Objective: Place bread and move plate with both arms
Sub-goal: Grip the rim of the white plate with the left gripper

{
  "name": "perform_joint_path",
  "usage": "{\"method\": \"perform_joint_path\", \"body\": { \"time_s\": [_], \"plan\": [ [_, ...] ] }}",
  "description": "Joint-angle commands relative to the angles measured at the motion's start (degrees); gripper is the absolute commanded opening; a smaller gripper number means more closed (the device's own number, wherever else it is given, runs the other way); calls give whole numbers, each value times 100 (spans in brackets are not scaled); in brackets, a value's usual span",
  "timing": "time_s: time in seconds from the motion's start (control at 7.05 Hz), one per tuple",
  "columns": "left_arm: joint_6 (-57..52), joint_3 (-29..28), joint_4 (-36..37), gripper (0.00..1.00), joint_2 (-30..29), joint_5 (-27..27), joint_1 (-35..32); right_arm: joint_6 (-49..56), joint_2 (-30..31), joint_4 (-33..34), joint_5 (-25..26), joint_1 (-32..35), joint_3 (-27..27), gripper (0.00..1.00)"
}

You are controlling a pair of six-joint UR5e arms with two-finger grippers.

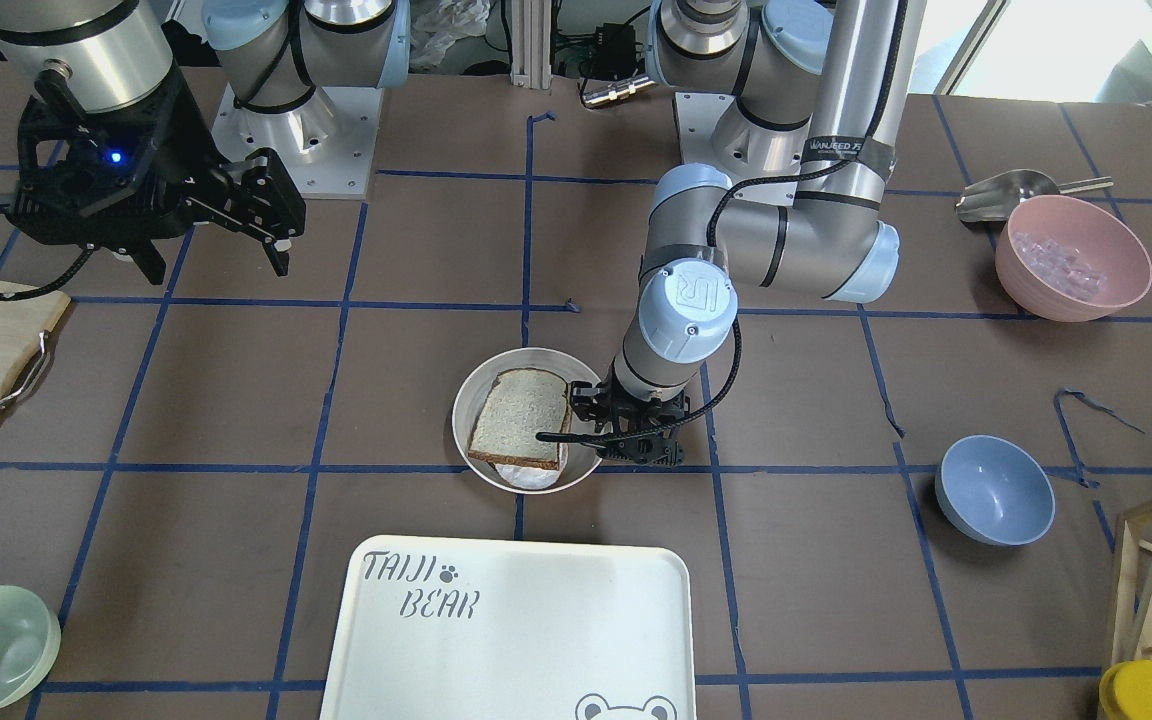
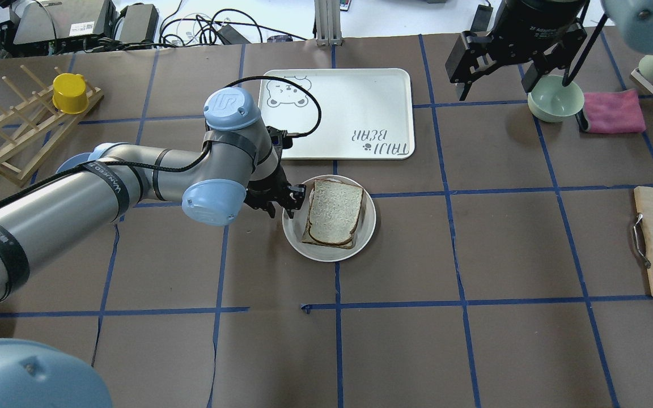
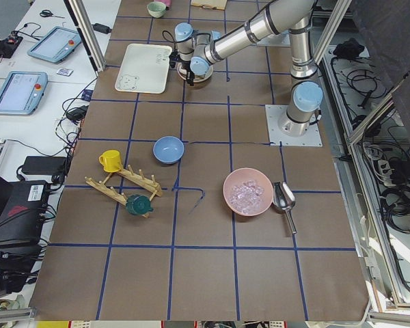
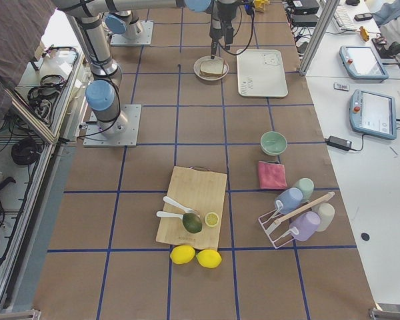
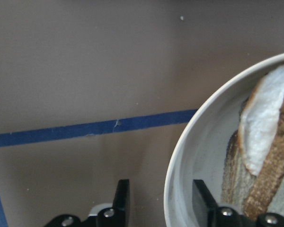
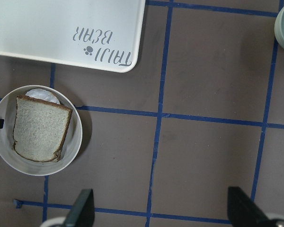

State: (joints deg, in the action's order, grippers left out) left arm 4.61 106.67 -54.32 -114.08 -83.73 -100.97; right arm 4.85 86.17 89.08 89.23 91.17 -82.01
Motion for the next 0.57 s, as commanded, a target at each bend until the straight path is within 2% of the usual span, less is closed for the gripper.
{"method": "perform_joint_path", "body": {
  "time_s": [0.0, 0.14, 0.43],
  "plan": [
    [-4, -6, 9, 29, -96, 181, -10, -289, -48, 4, -1, 15, 36, 100],
    [-4, -6, 26, 0, -88, 190, -10, -396, 4, 13, 42, 24, 44, 100],
    [39, -58, 18, 0, 26, 329, 25, -737, 22, -13, 86, 42, 71, 100]
  ]
}}
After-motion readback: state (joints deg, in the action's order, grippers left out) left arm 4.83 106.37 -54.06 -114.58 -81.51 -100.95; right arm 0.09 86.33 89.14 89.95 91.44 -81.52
